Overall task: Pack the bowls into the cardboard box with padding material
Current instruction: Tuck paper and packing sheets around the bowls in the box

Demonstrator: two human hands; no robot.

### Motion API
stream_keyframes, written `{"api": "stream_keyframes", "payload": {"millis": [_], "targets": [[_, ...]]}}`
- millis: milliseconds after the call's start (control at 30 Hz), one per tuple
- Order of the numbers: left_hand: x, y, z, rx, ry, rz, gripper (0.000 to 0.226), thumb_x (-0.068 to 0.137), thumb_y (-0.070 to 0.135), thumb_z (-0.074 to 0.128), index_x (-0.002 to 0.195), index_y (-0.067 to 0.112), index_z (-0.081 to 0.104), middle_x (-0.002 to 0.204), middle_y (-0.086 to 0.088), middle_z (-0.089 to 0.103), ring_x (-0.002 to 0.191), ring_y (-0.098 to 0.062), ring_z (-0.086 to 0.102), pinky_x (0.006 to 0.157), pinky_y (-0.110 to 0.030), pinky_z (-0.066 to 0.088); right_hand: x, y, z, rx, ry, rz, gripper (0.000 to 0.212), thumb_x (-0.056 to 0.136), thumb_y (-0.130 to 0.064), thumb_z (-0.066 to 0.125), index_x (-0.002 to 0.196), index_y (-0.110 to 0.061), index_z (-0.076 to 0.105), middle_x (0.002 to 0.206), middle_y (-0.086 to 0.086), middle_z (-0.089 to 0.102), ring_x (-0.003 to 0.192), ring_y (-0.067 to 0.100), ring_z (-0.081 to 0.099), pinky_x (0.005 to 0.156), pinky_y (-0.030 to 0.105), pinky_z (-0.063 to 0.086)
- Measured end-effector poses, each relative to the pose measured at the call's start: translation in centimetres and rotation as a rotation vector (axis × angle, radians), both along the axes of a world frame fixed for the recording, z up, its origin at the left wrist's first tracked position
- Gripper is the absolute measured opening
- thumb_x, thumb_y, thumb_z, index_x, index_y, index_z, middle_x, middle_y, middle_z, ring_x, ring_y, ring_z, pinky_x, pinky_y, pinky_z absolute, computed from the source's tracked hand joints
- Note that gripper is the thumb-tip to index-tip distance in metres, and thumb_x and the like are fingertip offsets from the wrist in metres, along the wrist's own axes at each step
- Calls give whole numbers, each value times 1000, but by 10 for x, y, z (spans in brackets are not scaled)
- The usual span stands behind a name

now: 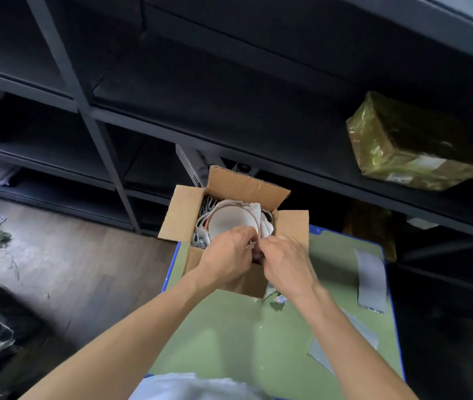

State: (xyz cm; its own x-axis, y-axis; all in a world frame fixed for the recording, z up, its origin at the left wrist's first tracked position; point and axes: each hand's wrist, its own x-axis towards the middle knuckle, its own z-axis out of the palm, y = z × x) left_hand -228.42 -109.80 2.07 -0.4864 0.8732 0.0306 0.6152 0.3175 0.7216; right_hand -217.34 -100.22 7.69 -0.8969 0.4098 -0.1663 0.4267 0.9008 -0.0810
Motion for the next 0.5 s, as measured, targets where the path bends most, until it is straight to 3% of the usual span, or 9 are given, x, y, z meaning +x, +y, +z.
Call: {"api": "stream_keyframes", "payload": {"millis": [200, 367, 500], "targets": [[-2, -1, 0, 57, 20, -23, 14, 88, 18, 51, 96, 12, 61, 88, -4, 61, 76, -25, 57, 62, -39, 46, 11, 5, 12, -6, 170, 19, 17, 80, -13, 69, 93, -23, 65, 85, -8, 65, 86, 21, 52, 76, 36, 44], [-1, -1, -3, 79, 29, -11, 8, 90, 19, 57, 95, 15, 62, 86, 2, 60, 73, -20, 56, 58, -33, 41, 22, 3, -5, 93, 107, 62, 18, 81, -11, 69, 67, -23, 67, 66, -10, 60, 79, 19, 44, 68, 34, 44], [-1, -2, -2, 84, 56, -26, 7, 91, 19, 57, 94, 15, 61, 83, 5, 56, 72, -17, 52, 57, -29, 33, 28, -1, -11, 84, 110, 76, 17, 83, -11, 65, 71, -23, 70, 69, -13, 60, 84, 20, 48, 71, 34, 45]]}}
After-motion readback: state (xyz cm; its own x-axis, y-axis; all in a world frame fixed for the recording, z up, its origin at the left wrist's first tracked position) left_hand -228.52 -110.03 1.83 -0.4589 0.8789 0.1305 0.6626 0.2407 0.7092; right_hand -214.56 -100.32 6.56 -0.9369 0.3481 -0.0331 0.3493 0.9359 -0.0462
